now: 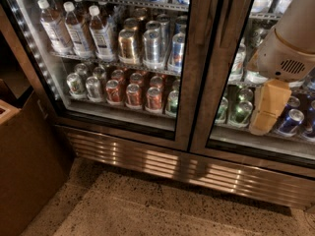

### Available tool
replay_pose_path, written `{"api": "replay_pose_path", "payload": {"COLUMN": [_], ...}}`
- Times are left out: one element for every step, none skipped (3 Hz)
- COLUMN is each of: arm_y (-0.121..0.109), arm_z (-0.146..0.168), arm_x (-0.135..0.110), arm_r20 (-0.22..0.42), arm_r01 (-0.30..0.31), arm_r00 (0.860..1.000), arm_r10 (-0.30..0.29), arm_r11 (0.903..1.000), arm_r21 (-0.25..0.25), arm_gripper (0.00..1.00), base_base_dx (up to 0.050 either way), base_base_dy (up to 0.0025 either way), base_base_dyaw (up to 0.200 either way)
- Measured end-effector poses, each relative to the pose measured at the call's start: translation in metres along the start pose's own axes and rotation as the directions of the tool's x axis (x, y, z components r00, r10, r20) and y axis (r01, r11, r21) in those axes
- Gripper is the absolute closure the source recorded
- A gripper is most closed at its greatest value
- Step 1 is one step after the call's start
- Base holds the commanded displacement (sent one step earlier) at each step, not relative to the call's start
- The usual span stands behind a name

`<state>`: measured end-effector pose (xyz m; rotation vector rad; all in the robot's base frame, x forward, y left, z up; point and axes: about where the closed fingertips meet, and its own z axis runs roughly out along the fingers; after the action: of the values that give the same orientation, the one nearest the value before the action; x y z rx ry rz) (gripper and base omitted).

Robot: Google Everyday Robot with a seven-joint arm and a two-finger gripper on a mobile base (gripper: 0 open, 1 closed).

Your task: Open right fridge door

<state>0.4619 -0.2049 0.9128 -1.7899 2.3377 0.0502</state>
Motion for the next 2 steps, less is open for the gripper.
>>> {"api": "replay_pose_path", "payload": {"arm_y": [0.0, -0.0023], "arm_z": [0.0, 0.0003], "arm_x": [0.0, 0.0018], "arm_r20": [0.0, 0.095], "arm_r01": [0.0, 0.026], "arm_r00": [1.0, 0.995], "arm_r10": [0.0, -0.023], "arm_r11": [1.0, 0.9991], "arm_r21": [0.0, -0.034], "arm_gripper": [0.0, 0.0], "base_base_dx": [0.0, 0.0], "base_base_dy": [0.0, 0.0], "base_base_dyaw": [0.0, 0.0]}}
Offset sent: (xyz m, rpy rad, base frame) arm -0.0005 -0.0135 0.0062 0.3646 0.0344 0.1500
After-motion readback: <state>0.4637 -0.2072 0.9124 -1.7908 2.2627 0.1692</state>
